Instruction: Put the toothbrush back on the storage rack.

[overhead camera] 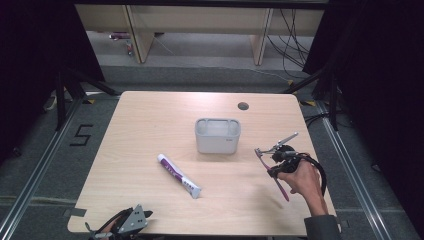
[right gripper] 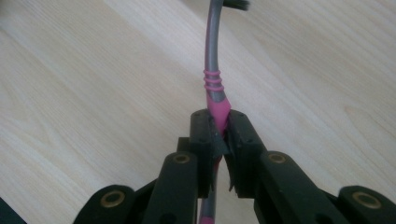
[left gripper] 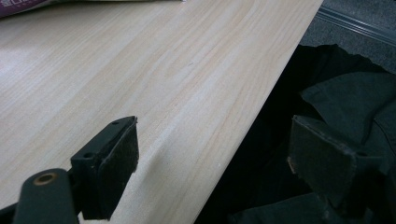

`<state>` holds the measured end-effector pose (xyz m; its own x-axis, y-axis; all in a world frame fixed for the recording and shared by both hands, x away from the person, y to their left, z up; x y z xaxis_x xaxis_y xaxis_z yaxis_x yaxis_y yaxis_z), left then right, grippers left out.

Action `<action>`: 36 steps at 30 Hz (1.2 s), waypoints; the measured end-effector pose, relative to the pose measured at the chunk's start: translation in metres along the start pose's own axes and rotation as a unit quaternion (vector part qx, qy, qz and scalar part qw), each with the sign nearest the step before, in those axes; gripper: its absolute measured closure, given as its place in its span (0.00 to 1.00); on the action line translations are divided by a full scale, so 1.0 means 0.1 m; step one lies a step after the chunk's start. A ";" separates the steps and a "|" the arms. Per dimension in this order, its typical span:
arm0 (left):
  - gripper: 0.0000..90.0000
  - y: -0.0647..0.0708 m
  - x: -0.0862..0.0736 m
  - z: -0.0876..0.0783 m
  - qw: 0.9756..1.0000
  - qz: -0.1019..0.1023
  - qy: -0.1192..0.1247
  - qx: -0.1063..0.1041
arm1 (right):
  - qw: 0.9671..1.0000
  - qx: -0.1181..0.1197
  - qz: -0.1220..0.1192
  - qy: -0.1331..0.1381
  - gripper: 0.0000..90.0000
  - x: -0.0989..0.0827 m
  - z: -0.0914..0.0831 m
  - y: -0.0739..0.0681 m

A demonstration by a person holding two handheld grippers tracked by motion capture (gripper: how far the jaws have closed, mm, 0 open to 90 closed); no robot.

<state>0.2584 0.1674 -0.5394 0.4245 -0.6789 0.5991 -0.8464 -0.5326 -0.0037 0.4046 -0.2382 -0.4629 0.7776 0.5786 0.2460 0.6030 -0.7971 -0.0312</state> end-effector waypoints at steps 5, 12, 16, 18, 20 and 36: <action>0.18 0.00 0.00 0.00 1.000 0.002 -0.001 0.000 | 1.000 0.007 -0.001 0.020 0.91 0.03 -0.02 -0.03; 0.18 0.00 0.00 0.00 1.000 0.002 -0.001 0.000 | 0.998 0.010 -0.009 0.056 0.91 0.06 -0.05 -0.02; 0.18 0.00 0.00 0.00 1.000 -0.001 0.000 0.001 | 0.997 0.018 -0.016 0.075 0.91 0.09 -0.06 -0.04; 0.18 0.00 0.00 0.00 1.000 -0.001 0.001 0.001 | 0.997 0.018 -0.007 0.080 0.91 0.10 -0.07 -0.05; 0.18 0.02 0.01 0.00 1.000 -0.005 0.005 -0.005 | 0.995 0.013 -0.013 0.098 0.91 0.13 -0.07 -0.04; 0.18 0.00 0.00 0.00 1.000 0.002 -0.001 0.000 | 0.983 0.024 -0.009 0.184 0.91 0.22 -0.19 -0.07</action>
Point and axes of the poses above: each handheld gripper's, and its own axes: z roughly forward along the jaws, x roughly out of its top, y roughly to its right, the point moved 5 cm from there along z, roughly forward along the jaws, and after that the axes turned 7 degrees about -y, right-handed, at the moved point
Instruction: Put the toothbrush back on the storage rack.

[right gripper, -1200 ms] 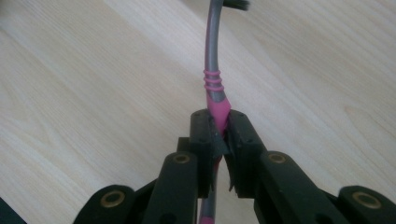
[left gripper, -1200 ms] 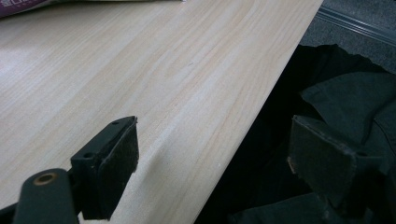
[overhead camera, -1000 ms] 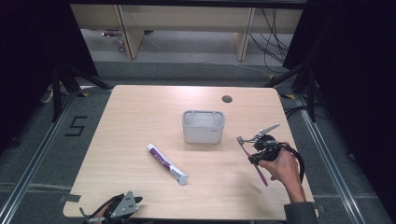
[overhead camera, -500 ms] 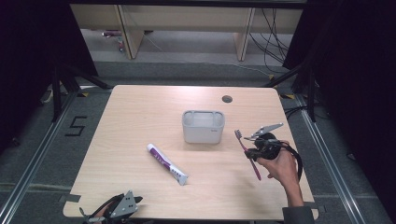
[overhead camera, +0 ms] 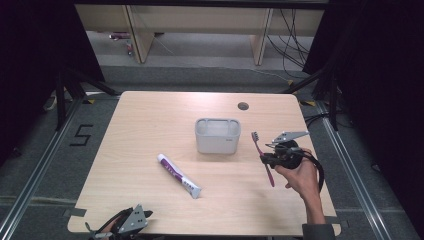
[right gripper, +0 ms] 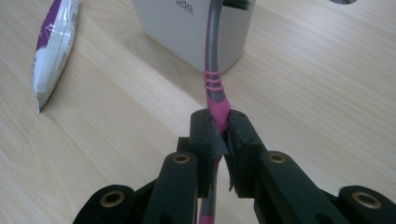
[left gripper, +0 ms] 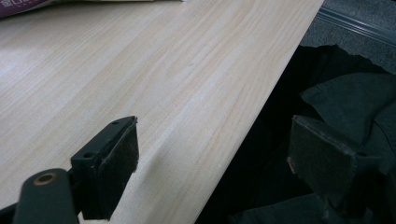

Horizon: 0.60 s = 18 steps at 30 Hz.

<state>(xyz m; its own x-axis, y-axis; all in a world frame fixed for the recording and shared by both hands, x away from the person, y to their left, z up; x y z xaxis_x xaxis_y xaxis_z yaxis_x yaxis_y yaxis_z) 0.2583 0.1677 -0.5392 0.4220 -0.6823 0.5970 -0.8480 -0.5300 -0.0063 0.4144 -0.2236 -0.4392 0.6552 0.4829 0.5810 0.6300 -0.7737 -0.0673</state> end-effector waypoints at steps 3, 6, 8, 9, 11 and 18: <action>0.18 0.00 0.00 0.00 1.000 -0.003 0.003 -0.001 | 1.000 -0.001 -0.015 0.016 0.91 0.03 -0.01 0.02; 0.18 0.00 0.00 0.00 1.000 -0.001 0.002 -0.001 | 1.000 0.000 -0.010 0.014 0.91 0.06 -0.05 0.01; 0.18 0.00 0.00 0.00 1.000 -0.002 0.002 -0.001 | 1.000 0.005 -0.006 0.014 0.91 0.09 -0.07 -0.01; 0.18 0.01 0.00 0.00 1.000 -0.003 0.002 -0.001 | 1.000 0.005 -0.003 0.024 0.91 0.11 -0.07 -0.01; 0.18 0.02 0.00 0.00 1.000 -0.006 0.006 -0.007 | 0.999 0.005 0.002 0.038 0.91 0.16 -0.07 -0.02; 0.18 0.02 0.00 0.00 1.000 -0.016 0.010 -0.008 | 0.997 0.024 -0.003 0.072 0.91 0.25 -0.06 0.00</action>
Point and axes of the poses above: each handheld gripper's, and its own axes: z roughly forward along the jaws, x roughly out of its top, y roughly to its right, the point moved 5 cm from there along z, roughly forward along the jaws, and after that the axes turned 7 degrees about -y, right-handed, at the moved point
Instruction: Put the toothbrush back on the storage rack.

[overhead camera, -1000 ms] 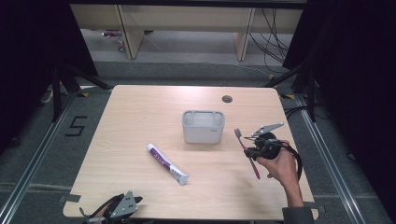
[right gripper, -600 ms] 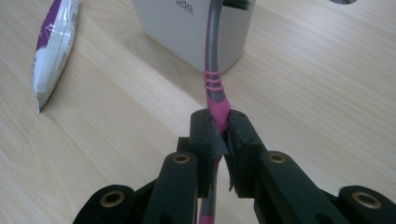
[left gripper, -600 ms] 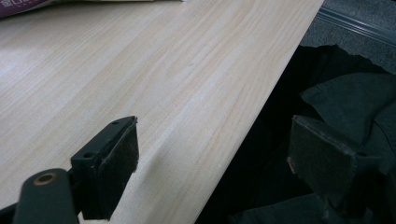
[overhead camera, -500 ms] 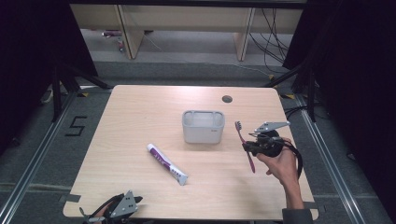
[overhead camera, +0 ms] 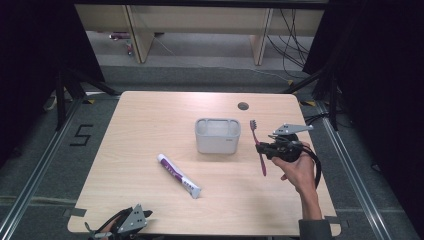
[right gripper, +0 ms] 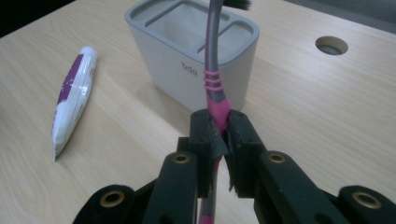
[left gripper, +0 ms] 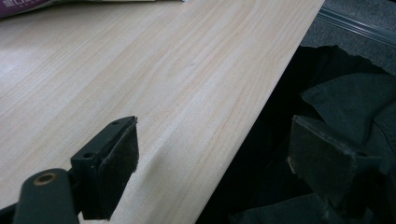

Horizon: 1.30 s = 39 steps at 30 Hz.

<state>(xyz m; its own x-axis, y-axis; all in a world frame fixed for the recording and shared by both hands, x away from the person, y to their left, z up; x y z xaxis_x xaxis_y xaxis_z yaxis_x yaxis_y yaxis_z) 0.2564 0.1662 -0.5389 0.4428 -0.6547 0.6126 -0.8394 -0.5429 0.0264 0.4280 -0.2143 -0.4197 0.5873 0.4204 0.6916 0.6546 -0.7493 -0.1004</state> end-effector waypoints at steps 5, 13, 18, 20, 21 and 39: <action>0.18 0.00 0.00 0.00 1.000 0.000 0.002 -0.003 | 0.999 -0.011 -0.001 0.030 0.91 0.07 0.00 0.04; 0.18 -0.01 0.00 0.00 1.000 0.008 -0.003 0.005 | 0.998 -0.015 -0.011 0.065 0.91 0.14 0.01 0.01; 0.18 -0.01 0.01 -0.01 1.000 0.011 -0.001 0.005 | 0.997 -0.011 -0.014 0.079 0.91 0.17 0.02 0.01; 0.18 0.00 0.01 -0.02 1.000 0.012 0.001 0.002 | 0.997 -0.013 -0.020 0.076 0.91 0.20 0.01 0.00; 0.18 0.00 0.01 -0.02 1.000 0.012 0.001 0.002 | 0.997 -0.011 -0.018 0.076 0.91 0.21 0.01 -0.01; 0.18 -0.02 -0.05 -0.06 1.000 0.001 0.000 0.014 | 0.993 -0.015 -0.024 0.113 0.91 0.42 0.03 0.03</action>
Point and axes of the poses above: each handheld gripper's, and its own axes: z roughly forward along the jaws, x roughly out of its top, y roughly to its right, the point moved 5 cm from there along z, roughly forward along the jaws, and after that the axes turned 7 degrees about -y, right-handed, at the moved point
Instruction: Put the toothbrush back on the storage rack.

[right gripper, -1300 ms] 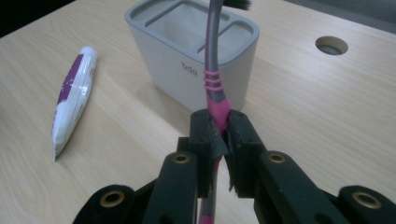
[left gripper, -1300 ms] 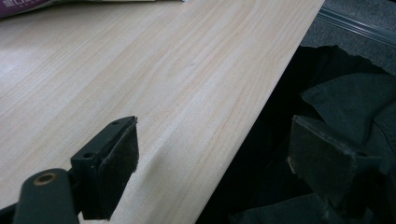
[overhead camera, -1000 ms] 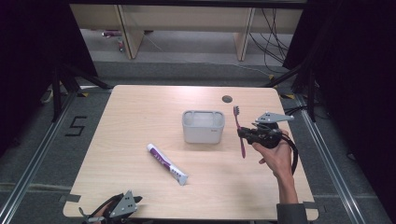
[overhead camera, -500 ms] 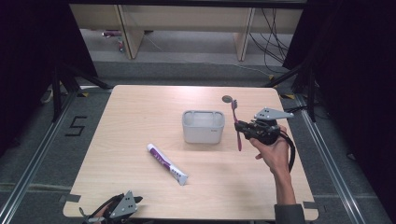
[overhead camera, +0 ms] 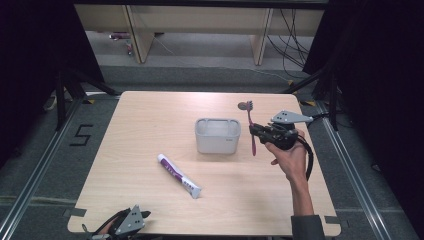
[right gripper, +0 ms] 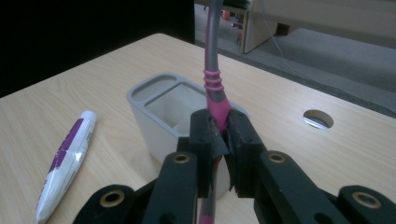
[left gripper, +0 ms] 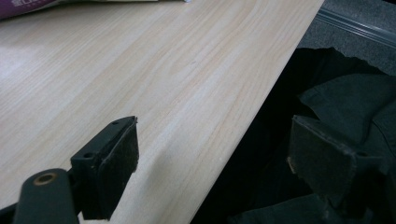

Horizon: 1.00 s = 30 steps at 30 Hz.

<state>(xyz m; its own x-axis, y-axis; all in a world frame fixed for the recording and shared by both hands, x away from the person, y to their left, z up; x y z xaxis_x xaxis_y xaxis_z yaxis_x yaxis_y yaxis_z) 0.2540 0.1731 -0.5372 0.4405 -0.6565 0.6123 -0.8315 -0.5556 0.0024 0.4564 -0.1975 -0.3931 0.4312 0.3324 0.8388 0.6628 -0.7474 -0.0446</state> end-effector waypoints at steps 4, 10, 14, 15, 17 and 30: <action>0.18 -0.01 -0.02 -0.01 1.000 -0.008 -0.002 0.006 | 1.000 0.001 -0.007 0.007 0.91 0.05 0.03 0.01; 0.18 -0.02 -0.04 -0.02 1.000 -0.009 0.000 0.007 | 1.000 0.002 -0.010 0.013 0.91 0.11 0.10 0.03; 0.18 -0.02 -0.04 -0.02 1.000 -0.004 -0.003 0.008 | 1.000 0.008 0.001 0.022 0.91 0.16 0.14 0.03; 0.18 -0.02 -0.04 -0.02 1.000 -0.004 -0.002 0.009 | 0.999 0.004 0.000 0.032 0.91 0.18 0.16 0.04; 0.18 0.00 -0.04 -0.02 1.000 -0.010 0.001 0.003 | 0.999 0.021 0.018 0.031 0.91 0.20 0.19 0.03; 0.18 0.00 -0.03 -0.02 1.000 -0.009 0.002 0.002 | 0.998 -0.001 0.028 0.050 0.91 0.42 0.31 0.08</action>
<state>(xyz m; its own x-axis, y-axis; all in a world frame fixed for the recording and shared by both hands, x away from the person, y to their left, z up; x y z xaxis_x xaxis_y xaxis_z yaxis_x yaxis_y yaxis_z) 0.2520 0.1761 -0.5379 0.4534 -0.6441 0.6161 -0.8225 -0.5687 0.0107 0.4992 -0.1717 -0.3749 0.4054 0.2308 0.8845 0.6376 -0.7648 -0.0926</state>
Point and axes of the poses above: each handheld gripper's, and its own axes: z roughly forward along the jaws, x roughly out of its top, y roughly to its right, the point moved 5 cm from there along z, roughly forward along the jaws, and after that the axes turned 7 degrees about -y, right-handed, at the moved point
